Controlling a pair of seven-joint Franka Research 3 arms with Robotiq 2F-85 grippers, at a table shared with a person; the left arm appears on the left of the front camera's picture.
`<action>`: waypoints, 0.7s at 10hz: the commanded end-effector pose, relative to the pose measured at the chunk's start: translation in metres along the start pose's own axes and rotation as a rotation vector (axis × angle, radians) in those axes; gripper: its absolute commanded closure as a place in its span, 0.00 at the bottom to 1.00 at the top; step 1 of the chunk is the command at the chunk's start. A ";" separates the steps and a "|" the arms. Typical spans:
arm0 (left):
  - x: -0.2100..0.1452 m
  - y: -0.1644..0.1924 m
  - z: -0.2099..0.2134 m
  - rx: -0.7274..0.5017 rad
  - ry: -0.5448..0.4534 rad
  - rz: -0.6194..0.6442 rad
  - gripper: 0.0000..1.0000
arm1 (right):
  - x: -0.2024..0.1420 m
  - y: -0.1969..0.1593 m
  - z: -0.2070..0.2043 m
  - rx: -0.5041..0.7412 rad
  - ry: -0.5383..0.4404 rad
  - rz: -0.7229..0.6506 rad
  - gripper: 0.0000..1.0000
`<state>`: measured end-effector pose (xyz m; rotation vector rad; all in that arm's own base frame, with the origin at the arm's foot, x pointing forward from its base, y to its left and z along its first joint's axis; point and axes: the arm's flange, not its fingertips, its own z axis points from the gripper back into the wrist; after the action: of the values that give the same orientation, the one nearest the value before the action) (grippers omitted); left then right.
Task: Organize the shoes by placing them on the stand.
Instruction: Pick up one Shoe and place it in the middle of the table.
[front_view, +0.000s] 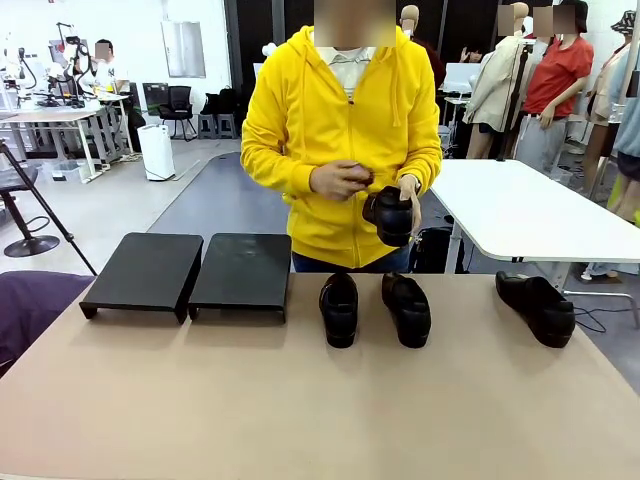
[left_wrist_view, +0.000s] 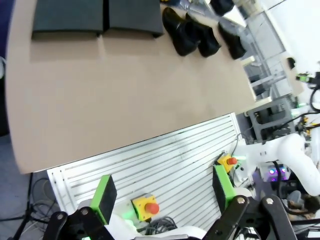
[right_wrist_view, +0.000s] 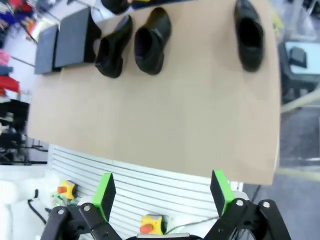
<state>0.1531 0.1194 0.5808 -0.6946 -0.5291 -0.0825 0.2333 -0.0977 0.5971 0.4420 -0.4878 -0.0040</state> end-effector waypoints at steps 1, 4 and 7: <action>-0.001 0.000 0.000 -0.017 -0.001 -0.016 0.00 | -0.016 -0.009 0.004 -0.010 -0.039 -0.029 0.00; -0.001 0.000 0.000 -0.017 -0.001 -0.016 0.00 | -0.005 0.002 -0.016 -0.014 -0.038 -0.029 0.00; -0.001 0.000 0.000 -0.017 -0.001 -0.016 0.00 | 0.036 0.052 -0.077 -0.013 0.009 0.072 0.00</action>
<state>0.1529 0.1194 0.5809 -0.6945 -0.5295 -0.0828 0.2646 -0.0445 0.5779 0.4103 -0.4905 0.0319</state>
